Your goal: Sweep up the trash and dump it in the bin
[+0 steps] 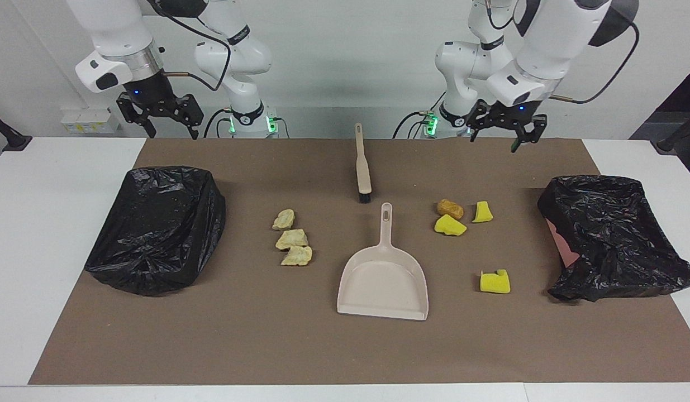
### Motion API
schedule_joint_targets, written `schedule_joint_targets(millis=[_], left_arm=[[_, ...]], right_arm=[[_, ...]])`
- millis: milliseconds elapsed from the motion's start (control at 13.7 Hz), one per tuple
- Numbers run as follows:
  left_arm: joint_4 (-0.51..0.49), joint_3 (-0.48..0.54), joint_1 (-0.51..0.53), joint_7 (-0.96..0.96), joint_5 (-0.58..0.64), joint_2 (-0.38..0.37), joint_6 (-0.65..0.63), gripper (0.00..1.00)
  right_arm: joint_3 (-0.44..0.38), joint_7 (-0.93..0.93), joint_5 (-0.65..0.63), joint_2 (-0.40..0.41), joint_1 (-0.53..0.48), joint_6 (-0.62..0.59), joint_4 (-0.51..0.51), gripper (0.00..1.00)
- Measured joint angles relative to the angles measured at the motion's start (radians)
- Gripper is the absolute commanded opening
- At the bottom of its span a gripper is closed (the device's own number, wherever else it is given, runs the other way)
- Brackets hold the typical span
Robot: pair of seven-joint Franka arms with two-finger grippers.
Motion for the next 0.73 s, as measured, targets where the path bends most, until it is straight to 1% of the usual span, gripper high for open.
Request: schedule_joint_targets(millis=[292, 365, 510, 729], left_arm=[[-0.212, -0.004, -0.181, -0.194, -0.003, -0.1, 0.11, 1.0], [-0.251, -0.006, -0.226, -0.246, -0.004, -0.116, 0.136, 1.0], [-0.319, -0.006, -0.32, -0.357, -0.005, -0.132, 0.2, 1.0], [-0.447, -0.009, -0.467, -0.526, -0.006, -0.132, 0.354, 1.0]], right_arm=[[0.0, 0.0, 0.0, 0.0, 0.0, 0.0, 0.0, 1.0], [0.0, 0.0, 0.0, 0.0, 0.0, 0.0, 0.0, 1.0], [0.001, 0.0, 0.0, 0.0, 0.001, 0.0, 0.0, 1.0], [0.004, 0.0, 0.0, 0.0, 0.003, 0.0, 0.0, 1.0]])
